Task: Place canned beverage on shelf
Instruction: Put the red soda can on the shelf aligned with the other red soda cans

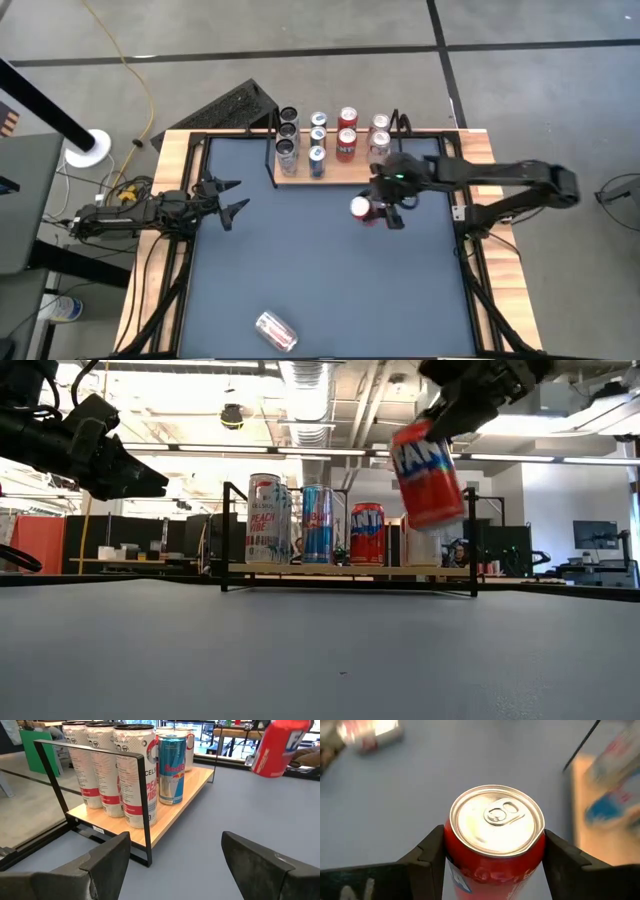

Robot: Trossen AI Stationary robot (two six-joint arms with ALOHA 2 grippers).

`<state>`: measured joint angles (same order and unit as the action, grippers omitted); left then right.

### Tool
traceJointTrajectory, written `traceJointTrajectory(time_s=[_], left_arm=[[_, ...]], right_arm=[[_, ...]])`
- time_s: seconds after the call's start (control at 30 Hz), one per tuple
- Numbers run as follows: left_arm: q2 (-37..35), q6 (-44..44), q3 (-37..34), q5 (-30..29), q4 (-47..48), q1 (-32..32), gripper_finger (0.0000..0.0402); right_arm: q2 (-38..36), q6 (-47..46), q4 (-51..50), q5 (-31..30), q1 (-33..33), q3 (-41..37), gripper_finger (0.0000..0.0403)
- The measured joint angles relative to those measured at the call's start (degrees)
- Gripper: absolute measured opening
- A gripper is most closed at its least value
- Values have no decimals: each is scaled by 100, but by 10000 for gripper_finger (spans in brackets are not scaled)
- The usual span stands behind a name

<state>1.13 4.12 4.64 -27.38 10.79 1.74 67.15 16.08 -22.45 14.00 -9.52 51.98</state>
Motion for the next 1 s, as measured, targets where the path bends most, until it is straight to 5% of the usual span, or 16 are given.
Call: traceJointTrajectory(time_s=[0.27, 1.0], left_arm=[[0, 0, 0, 0, 0, 0, 300], [0, 0, 0, -2, 0, 0, 300]], right_arm=[[-511, -650, 2718, -662, -233, -1394, 232], [1452, -1246, 4485, -944, -1581, -1380, 233]])
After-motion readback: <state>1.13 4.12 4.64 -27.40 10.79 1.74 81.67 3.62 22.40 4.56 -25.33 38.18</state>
